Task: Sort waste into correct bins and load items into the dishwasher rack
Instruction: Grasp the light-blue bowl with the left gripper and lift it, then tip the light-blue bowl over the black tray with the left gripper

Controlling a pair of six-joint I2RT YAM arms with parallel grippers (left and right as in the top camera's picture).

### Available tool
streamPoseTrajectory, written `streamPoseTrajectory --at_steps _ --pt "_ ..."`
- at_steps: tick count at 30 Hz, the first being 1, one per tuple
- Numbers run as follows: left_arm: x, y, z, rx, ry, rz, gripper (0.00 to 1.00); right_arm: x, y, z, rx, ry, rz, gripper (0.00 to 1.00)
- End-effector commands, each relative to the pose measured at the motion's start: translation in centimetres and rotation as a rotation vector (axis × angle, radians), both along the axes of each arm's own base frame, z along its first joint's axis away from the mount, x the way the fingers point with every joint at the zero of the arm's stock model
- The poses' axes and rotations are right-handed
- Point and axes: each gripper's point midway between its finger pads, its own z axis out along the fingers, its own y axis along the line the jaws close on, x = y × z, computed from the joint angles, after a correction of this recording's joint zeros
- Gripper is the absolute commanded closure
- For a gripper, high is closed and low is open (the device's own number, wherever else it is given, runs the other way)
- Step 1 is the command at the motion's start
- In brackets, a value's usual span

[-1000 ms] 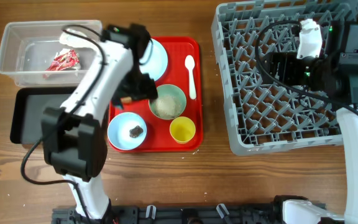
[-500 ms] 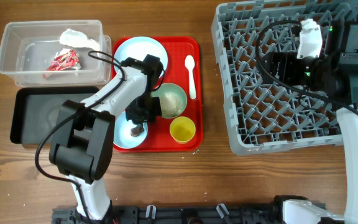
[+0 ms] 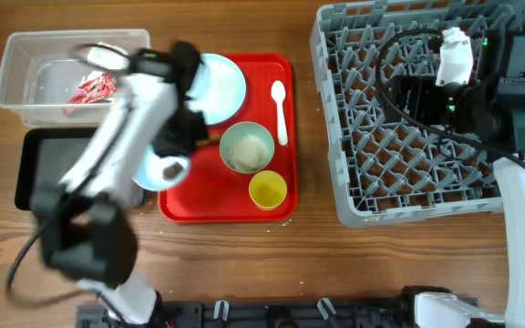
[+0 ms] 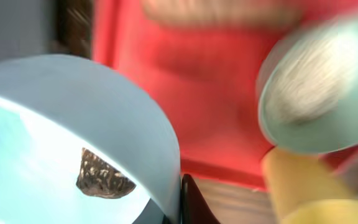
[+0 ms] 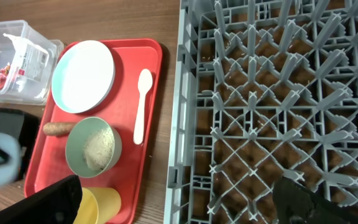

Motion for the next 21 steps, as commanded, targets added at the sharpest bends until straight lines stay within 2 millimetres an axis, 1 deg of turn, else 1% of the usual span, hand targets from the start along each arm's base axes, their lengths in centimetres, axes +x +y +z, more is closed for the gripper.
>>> streamPoseTrajectory --at_steps 1,3,5,6,8,10,12,16,19,21 --pt "2.9 6.2 5.2 -0.066 -0.237 0.192 0.96 0.2 0.4 0.0 0.024 0.001 0.003 0.0" --pt "5.2 8.2 6.1 -0.272 -0.334 0.229 0.96 0.4 0.3 0.2 0.022 -0.014 0.005 0.0" --pt "6.7 10.5 6.7 -0.455 -0.425 0.262 0.96 0.4 0.3 0.1 0.022 -0.012 0.004 0.0" --pt "6.9 11.8 6.7 -0.52 -0.458 0.29 0.96 0.4 0.4 0.1 0.023 -0.012 0.004 0.0" --pt "6.8 14.1 6.4 -0.626 -0.507 0.32 0.96 0.4 0.4 0.1 0.023 -0.012 0.003 0.0" --pt "6.5 16.1 5.9 -0.73 -0.545 0.393 0.96 0.4 0.4 0.2 0.023 -0.014 0.003 0.0" --pt "6.4 18.1 5.7 -0.852 -0.63 0.449 0.96 0.4 0.4 0.2 0.023 -0.015 0.004 0.0" --pt "5.8 21.4 5.5 -1.024 -0.748 0.536 0.96 0.4 0.4 0.2 0.023 -0.015 0.003 0.0" --pt "5.2 23.0 6.9 -1.184 -0.817 0.592 0.96 0.5 0.4 0.2 0.023 -0.016 0.004 0.0" --pt "4.8 24.1 7.4 -1.239 -0.853 0.619 0.96 0.5 0.4 0.2 0.023 -0.016 0.003 0.0"
